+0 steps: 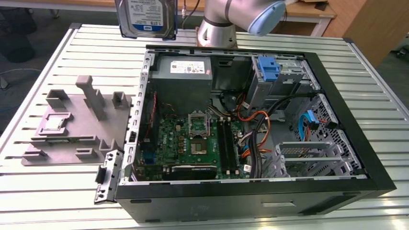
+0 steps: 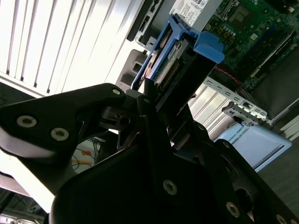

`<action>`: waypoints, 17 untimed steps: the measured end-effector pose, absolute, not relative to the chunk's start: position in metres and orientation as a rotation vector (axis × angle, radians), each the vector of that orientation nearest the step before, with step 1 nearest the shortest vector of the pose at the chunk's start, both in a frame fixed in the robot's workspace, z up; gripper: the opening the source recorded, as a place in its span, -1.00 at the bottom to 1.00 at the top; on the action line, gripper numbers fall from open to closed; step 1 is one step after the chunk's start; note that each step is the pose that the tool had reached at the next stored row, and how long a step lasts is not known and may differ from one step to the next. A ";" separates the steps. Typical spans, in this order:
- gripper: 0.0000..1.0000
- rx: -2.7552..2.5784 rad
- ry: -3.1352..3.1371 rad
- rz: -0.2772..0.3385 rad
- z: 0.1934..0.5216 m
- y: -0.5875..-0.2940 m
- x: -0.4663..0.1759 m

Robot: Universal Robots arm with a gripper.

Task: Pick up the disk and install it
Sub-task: 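Pick up the disk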

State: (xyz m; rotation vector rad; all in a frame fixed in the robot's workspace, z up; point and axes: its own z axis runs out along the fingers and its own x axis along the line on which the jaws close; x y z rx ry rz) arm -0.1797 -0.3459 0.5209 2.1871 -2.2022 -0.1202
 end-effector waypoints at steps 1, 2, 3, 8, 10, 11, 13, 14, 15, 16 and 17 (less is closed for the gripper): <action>-0.30 2.187 -2.202 -0.120 0.521 -0.346 -0.177; -0.30 2.187 -2.202 -0.120 0.521 -0.346 -0.174; -0.30 2.187 -2.202 -0.120 0.521 -0.346 -0.171; -0.30 2.187 -2.202 -0.120 0.521 -0.347 -0.155; -0.30 2.187 -2.202 -0.120 0.521 -0.347 -0.148; -0.30 2.187 -2.202 -0.120 0.521 -0.347 -0.144; -0.30 2.187 -2.202 -0.120 0.521 -0.348 -0.137; -0.30 2.187 -2.202 -0.120 0.521 -0.348 -0.133; -0.30 2.187 -2.202 -0.120 0.521 -0.349 -0.129; -0.30 2.187 -2.202 -0.120 0.521 -0.349 -0.125; -0.30 2.187 -2.202 -0.120 0.521 -0.349 -0.122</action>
